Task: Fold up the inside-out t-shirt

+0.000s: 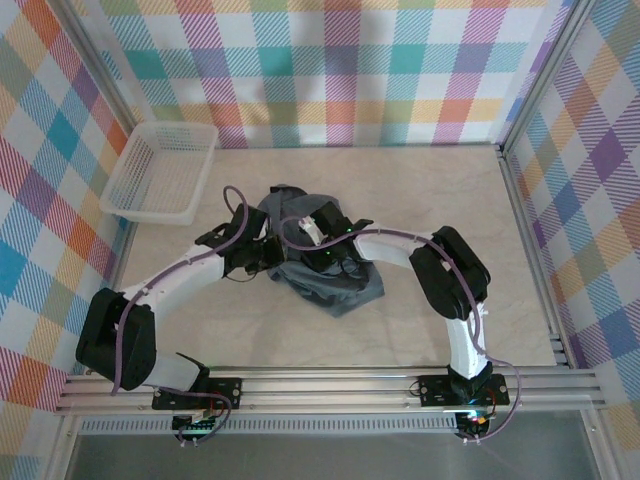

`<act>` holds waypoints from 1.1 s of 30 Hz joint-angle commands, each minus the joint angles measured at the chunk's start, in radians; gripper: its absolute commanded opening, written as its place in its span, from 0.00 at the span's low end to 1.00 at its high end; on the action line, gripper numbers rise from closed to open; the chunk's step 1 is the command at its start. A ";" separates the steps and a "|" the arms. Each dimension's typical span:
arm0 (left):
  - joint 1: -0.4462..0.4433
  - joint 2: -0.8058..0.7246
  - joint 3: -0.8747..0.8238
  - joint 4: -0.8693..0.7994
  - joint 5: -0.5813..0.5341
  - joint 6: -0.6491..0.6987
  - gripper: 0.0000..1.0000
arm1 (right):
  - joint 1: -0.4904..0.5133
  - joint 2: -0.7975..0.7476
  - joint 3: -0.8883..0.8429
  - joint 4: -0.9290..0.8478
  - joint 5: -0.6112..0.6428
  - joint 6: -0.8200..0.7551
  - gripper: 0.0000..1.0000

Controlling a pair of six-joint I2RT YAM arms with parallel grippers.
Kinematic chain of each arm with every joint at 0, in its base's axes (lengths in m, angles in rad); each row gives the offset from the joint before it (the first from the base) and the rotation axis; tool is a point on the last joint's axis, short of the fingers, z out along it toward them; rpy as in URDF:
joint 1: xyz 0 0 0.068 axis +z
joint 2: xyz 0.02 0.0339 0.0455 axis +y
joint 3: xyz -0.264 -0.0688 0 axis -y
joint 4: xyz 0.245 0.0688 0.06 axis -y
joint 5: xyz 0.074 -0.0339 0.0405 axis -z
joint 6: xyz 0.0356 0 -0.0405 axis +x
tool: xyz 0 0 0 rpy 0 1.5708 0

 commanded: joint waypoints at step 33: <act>-0.062 -0.219 0.094 0.000 0.184 0.668 0.58 | -0.149 -0.410 -0.150 0.207 -0.707 0.510 0.00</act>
